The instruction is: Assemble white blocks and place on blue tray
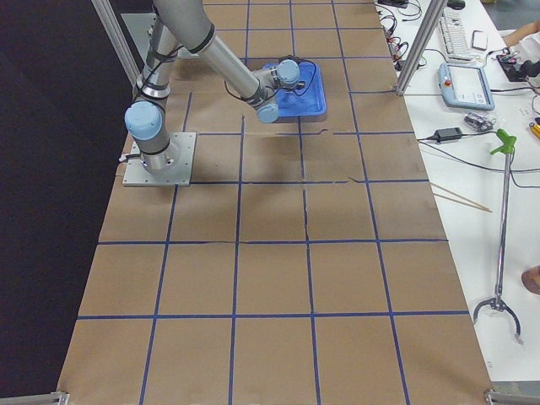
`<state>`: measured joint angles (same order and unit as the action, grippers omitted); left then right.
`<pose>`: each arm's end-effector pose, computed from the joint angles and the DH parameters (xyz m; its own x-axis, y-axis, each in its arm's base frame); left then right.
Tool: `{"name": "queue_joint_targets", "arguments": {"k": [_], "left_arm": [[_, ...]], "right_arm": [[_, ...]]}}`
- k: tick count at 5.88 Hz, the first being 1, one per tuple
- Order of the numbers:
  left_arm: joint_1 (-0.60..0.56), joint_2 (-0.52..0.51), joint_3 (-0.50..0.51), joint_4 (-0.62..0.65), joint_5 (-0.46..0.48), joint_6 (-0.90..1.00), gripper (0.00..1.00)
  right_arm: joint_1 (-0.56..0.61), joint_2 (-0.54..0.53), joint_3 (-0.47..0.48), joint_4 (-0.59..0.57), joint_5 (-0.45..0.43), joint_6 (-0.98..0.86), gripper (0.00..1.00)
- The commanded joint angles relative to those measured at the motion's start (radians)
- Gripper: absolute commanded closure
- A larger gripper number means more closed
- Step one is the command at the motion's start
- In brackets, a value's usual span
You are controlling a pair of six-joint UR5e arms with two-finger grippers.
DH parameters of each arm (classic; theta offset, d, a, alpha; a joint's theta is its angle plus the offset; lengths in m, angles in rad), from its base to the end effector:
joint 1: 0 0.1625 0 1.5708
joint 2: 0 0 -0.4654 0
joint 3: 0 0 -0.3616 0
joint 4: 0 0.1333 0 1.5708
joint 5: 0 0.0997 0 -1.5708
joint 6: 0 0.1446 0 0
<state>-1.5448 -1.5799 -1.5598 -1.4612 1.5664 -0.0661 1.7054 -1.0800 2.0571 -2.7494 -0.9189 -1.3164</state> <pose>-0.1214 -0.4843 0.4960 -0.9958 -0.0911 0.0117 -0.0918 0.9896 -0.1107 0.2918 -0.5078 0.1806 -0.0669 -0.9968 0.0441 -0.7797 0.0246 -0.6257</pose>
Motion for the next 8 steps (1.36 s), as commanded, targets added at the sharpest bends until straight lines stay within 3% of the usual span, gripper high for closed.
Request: {"name": "queue_joint_targets", "arguments": {"k": [1, 8], "left_arm": [[0.002, 0.003, -0.003, 0.002, 0.001, -0.001, 0.01], [0.005, 0.014, -0.003, 0.009, 0.001, 0.0, 0.01]], "right_arm": [[0.005, 0.002, 0.0, -0.001, 0.0, 0.0, 0.69], [0.005, 0.006, 0.0, 0.0, 0.002, 0.014, 0.54]]}}
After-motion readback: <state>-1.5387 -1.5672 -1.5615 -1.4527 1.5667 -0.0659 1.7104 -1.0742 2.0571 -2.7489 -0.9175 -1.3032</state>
